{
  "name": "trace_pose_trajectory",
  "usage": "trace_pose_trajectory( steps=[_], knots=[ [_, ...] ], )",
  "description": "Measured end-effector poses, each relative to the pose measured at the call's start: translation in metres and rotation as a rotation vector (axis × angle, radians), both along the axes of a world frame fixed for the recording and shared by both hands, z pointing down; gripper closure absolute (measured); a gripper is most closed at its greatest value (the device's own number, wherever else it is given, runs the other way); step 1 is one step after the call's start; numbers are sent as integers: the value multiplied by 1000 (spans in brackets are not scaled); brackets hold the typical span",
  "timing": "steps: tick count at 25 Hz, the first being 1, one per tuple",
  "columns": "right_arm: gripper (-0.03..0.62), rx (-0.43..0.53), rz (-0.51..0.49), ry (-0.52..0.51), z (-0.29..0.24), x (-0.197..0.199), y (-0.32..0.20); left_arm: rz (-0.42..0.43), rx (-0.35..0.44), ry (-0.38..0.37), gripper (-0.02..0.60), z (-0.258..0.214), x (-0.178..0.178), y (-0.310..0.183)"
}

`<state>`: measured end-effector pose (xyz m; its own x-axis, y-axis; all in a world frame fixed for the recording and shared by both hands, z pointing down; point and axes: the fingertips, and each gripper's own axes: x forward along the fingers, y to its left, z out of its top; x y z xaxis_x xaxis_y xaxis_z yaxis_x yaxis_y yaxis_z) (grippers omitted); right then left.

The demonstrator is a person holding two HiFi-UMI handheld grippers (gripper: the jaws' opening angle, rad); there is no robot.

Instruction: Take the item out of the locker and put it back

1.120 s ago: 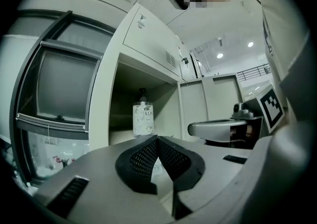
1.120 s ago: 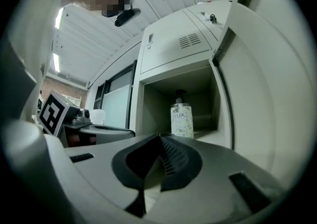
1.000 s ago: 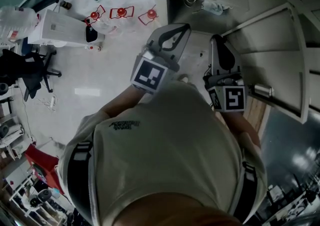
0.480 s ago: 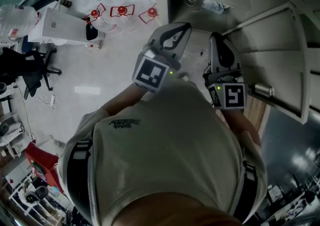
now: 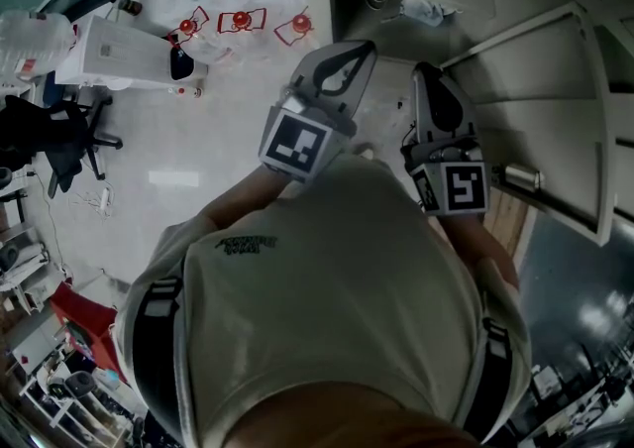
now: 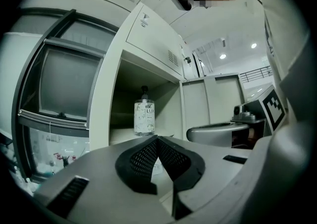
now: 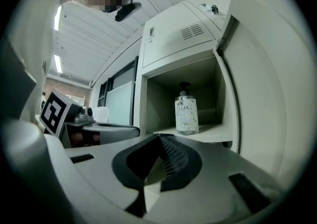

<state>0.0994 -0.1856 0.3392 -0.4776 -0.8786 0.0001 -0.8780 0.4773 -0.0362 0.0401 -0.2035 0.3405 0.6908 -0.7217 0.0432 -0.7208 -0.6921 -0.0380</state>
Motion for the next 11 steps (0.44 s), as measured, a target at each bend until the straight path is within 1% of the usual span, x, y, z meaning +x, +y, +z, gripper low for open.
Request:
trace_pose_trajectory(
  steps=[6,11],
  knots=[
    [594,-5,1,2,0,0,0,6,-4,3,569,-1,2,2],
    [594,-2,0,4,-1,0,0,14,-2,-16,569,0,3,2]
  ],
)
